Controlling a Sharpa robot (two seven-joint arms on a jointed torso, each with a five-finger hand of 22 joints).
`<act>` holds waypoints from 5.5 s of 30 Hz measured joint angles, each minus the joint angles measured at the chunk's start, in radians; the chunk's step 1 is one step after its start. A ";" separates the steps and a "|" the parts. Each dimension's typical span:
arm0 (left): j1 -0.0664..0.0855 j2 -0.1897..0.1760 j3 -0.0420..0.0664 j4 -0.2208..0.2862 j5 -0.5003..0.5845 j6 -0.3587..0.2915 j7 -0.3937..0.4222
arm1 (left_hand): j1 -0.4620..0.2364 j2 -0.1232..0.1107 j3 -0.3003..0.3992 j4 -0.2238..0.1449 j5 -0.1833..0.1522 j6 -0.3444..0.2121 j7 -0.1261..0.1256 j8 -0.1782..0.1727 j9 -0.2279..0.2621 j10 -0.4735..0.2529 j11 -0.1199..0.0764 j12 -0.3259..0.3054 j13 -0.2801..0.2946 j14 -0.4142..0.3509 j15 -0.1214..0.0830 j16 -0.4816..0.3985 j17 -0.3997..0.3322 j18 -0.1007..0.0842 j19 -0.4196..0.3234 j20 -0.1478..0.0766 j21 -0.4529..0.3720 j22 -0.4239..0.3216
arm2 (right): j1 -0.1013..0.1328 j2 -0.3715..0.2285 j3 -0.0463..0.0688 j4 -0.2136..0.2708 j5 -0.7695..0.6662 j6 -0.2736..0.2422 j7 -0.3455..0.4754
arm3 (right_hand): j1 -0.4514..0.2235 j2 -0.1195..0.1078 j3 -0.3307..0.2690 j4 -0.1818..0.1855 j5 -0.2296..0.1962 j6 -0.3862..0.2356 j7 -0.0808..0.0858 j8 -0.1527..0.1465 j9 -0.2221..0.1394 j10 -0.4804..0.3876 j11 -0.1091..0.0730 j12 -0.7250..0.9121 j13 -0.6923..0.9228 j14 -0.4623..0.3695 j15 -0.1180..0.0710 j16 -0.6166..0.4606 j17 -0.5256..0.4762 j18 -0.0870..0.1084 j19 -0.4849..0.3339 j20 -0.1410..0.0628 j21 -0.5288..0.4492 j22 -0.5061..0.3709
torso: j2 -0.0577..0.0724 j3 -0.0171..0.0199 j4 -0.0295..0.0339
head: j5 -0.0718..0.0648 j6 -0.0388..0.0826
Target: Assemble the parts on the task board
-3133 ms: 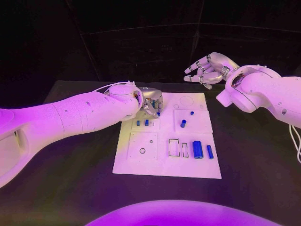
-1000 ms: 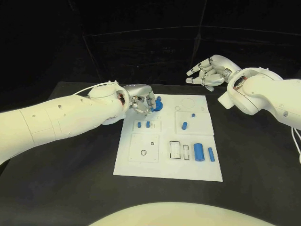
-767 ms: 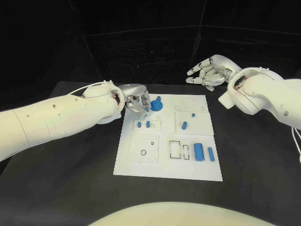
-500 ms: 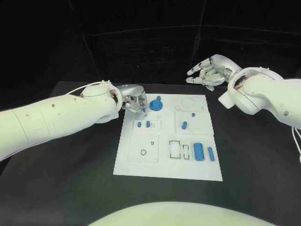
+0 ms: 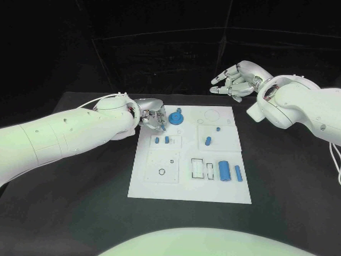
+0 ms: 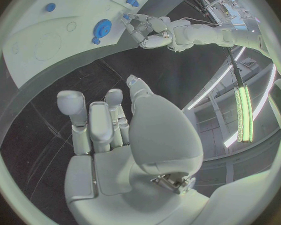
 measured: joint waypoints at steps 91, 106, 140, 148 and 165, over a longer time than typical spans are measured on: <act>-0.003 -0.197 -0.001 0.173 0.805 -0.195 0.281 | -0.046 0.004 -0.036 0.038 0.000 -0.037 0.034 -0.050 -0.001 -0.012 0.027 -0.022 0.012 -0.160 0.024 -0.248 -0.478 0.031 -0.188 0.034 -0.374 -0.329 | -0.064 -0.110 0.000 0.105 -0.490 0.096 -0.097 | 0.123 -0.047 0.206 -0.056 -0.110 0.146 -0.016 0.009 -0.002 -0.147 0.011 -0.619 -0.561 -0.002 -0.008 -0.074 -0.086 0.000 0.009 -0.002 -0.015 -0.005 | -0.003 -0.0014 0.0018 | -0.078 0.044; -0.009 -0.241 -0.003 0.261 1.287 -0.197 0.502 | -0.059 0.000 -0.063 0.046 0.000 -0.037 0.034 -0.046 -0.002 -0.012 0.027 -0.013 0.015 -0.184 0.023 -0.274 -0.527 0.030 -0.202 0.034 -0.396 -0.344 | -0.138 -0.085 -0.002 0.120 -0.727 0.107 -0.150 | 0.120 -0.070 0.275 -0.073 -0.143 0.132 -0.011 -0.045 -0.004 -0.164 0.022 -0.685 -0.670 -0.002 0.006 -0.066 -0.075 0.000 0.020 0.009 0.000 0.017 | -0.002 -0.0020 -0.0012 | -0.100 0.053; -0.011 -0.246 -0.003 0.271 1.362 -0.175 0.533 | -0.059 0.000 -0.073 0.045 0.000 -0.038 0.034 -0.046 -0.004 -0.012 0.027 -0.010 0.017 -0.195 0.027 -0.279 -0.537 0.030 -0.202 0.034 -0.401 -0.349 | -0.161 -0.003 -0.001 0.033 -0.766 0.168 -0.154 | 0.114 -0.075 0.367 -0.102 -0.160 0.152 0.006 -0.069 -0.001 -0.134 0.030 -0.705 -0.752 -0.002 0.013 -0.039 -0.052 0.000 0.038 0.020 0.031 0.064 | -0.001 -0.0014 -0.0001 | -0.090 0.038; -0.011 -0.244 -0.003 0.271 1.362 -0.174 0.533 | -0.059 0.000 -0.076 0.043 0.000 -0.038 0.034 -0.046 -0.004 -0.013 0.027 -0.010 0.017 -0.195 0.027 -0.279 -0.538 0.030 -0.202 0.034 -0.408 -0.350 | -0.162 0.006 0.002 0.025 -0.766 0.173 -0.152 | 0.104 -0.065 0.388 -0.109 -0.166 0.188 0.001 -0.069 0.003 -0.101 0.023 -0.703 -0.765 -0.002 0.013 -0.027 -0.050 0.000 0.042 0.017 0.047 0.086 | -0.001 -0.0015 -0.0002 | -0.087 0.036; -0.011 -0.242 -0.003 0.269 1.363 -0.173 0.532 | -0.058 0.000 -0.076 0.043 0.000 -0.038 0.034 -0.046 -0.004 -0.013 0.027 -0.010 0.017 -0.195 0.027 -0.279 -0.538 0.030 -0.202 0.034 -0.408 -0.351 | -0.168 0.015 0.002 0.026 -0.781 0.151 -0.172 | 0.092 -0.026 0.480 -0.148 -0.288 0.247 -0.015 -0.050 0.008 -0.035 0.004 -0.687 -0.782 -0.005 0.002 -0.015 -0.052 0.000 0.067 -0.002 0.082 0.139 | -0.001 -0.0006 -0.0012 | -0.090 0.033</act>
